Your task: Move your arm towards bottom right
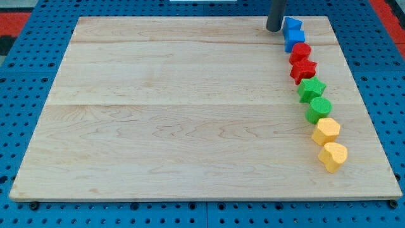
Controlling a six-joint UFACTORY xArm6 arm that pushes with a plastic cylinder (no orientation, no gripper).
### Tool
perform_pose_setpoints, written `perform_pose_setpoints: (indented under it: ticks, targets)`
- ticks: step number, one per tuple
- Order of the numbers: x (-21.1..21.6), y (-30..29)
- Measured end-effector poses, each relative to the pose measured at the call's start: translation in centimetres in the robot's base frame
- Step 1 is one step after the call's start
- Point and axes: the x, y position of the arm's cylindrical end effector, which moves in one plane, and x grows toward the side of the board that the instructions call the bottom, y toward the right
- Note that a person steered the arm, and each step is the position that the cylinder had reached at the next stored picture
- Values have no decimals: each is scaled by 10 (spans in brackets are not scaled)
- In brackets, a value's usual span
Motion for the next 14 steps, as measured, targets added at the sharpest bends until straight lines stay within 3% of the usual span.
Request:
perform_pose_setpoints:
  ticks: [4,10,14]
  targets:
    - [45,0]
    - [57,-2]
    - [279,-12]
